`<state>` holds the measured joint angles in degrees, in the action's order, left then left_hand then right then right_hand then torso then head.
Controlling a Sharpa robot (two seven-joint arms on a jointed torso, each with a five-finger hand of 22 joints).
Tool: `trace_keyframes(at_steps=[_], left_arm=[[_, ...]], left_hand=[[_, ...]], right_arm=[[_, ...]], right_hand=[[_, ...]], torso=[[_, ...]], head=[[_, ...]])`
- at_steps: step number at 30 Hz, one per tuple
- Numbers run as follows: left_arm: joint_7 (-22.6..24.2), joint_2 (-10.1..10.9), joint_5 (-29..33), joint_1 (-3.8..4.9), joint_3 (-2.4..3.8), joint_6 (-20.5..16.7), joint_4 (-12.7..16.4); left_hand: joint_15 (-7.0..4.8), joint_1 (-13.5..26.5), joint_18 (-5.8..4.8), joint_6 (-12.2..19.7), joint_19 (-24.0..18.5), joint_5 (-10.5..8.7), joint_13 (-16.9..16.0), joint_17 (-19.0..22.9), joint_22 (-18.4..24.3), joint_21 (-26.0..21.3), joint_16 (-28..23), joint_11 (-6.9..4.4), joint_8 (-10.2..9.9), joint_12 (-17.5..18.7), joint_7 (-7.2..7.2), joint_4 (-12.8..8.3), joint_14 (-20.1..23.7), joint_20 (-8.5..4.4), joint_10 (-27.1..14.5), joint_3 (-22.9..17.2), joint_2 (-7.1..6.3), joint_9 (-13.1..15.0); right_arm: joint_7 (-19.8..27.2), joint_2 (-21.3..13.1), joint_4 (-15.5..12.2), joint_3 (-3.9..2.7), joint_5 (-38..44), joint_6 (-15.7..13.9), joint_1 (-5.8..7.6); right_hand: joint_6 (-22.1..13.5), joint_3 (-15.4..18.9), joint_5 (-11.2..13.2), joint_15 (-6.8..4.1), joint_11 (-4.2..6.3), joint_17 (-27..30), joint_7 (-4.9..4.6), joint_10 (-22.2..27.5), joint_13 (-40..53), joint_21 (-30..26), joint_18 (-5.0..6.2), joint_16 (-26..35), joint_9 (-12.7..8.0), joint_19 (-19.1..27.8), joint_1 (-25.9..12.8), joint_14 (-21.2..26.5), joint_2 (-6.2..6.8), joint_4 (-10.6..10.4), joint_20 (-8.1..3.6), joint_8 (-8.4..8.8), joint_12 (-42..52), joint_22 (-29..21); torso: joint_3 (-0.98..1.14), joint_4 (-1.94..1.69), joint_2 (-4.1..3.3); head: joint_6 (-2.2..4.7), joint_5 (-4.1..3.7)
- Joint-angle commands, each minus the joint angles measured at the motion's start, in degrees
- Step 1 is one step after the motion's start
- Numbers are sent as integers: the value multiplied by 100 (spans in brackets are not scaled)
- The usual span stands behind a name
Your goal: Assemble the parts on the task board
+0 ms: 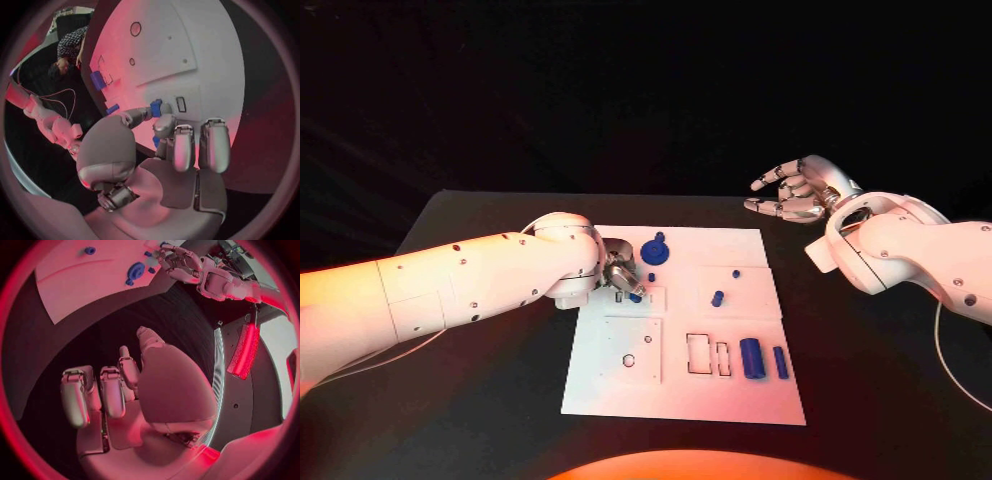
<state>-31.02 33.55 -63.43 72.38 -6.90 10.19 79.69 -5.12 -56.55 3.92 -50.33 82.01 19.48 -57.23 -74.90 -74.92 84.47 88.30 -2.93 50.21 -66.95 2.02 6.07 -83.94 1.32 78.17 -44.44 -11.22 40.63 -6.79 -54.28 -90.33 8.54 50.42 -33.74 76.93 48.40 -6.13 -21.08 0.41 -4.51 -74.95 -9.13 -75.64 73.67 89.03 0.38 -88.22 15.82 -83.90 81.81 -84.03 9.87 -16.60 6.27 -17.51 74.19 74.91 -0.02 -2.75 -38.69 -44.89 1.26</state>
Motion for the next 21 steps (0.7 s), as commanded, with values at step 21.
trace_keyframes(at_steps=[21], left_arm=[[16,-30,86,-21,-15,139,-36]], left_hand=[[-61,229,-108,-205,10,-65,-28,-1285,-259,-11,27,-7,-70,-42,-127,264,-543,-54,30,730,70,-56]], right_arm=[[102,-3,-10,-1,14,30,-2]], right_hand=[[18,-36,-15,-40,23,-1049,1,11,-8,-21,-8,27,-8,-553,-63,-482,48,0,-32,-36,10,1439]], torso=[[2,-1,-1]], head=[[23,-30]])
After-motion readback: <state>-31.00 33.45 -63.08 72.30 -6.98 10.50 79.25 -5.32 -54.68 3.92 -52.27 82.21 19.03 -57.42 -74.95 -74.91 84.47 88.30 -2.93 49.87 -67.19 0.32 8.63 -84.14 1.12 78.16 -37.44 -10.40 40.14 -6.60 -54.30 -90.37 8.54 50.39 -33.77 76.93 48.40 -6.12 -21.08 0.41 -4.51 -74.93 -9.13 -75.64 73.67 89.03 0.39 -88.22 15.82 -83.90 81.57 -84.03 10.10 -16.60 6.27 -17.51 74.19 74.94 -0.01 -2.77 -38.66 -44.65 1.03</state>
